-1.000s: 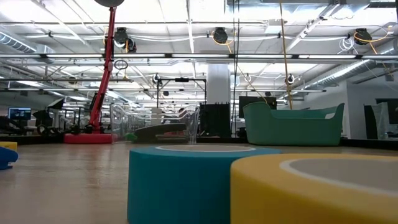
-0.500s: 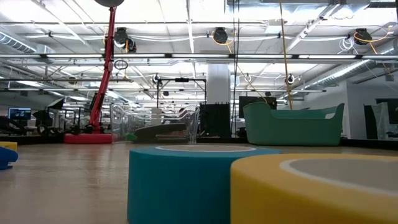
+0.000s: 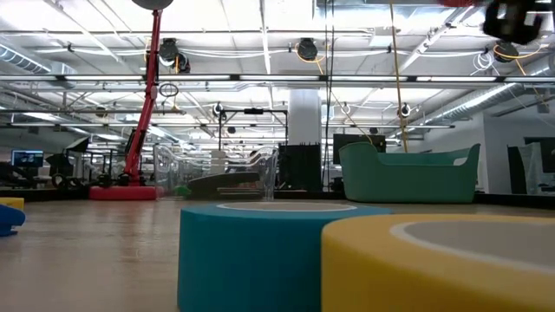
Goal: Pick and place Stapler, Stapler remover, tape
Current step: Put the orange tape into the blue bin
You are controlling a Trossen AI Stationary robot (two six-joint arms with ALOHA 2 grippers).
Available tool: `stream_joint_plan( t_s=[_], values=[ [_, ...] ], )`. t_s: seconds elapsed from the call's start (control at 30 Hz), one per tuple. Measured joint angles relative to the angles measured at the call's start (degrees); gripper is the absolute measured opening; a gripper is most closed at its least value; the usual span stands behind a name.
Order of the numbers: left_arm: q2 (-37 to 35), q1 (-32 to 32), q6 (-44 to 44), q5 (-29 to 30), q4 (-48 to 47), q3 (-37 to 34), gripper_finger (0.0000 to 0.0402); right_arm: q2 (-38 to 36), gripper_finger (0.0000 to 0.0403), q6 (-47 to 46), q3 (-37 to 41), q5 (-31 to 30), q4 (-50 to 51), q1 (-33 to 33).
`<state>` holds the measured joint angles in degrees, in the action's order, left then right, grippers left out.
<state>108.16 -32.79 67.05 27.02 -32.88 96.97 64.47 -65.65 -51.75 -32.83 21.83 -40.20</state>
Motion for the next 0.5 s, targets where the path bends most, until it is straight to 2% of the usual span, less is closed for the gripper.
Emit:
stream_joint_plan(
  t_s=[0.23,0.33,0.5],
  values=[
    [-2.9,7.7,-10.6,0.5,-0.5,0.0,0.0186,-7.7,0.0036,7.3,0.0,-0.1,-2.2,13.0],
    [-5.5,12.8,-17.7,-3.8,-0.5,0.0,0.0186,-10.3,0.0036,11.9,0.0,0.4,-5.1,18.3],
    [-9.7,21.3,-29.5,-12.4,-0.8,0.0,0.0186,-13.1,0.0036,20.5,0.0,5.0,-9.8,28.0]
  ],
)
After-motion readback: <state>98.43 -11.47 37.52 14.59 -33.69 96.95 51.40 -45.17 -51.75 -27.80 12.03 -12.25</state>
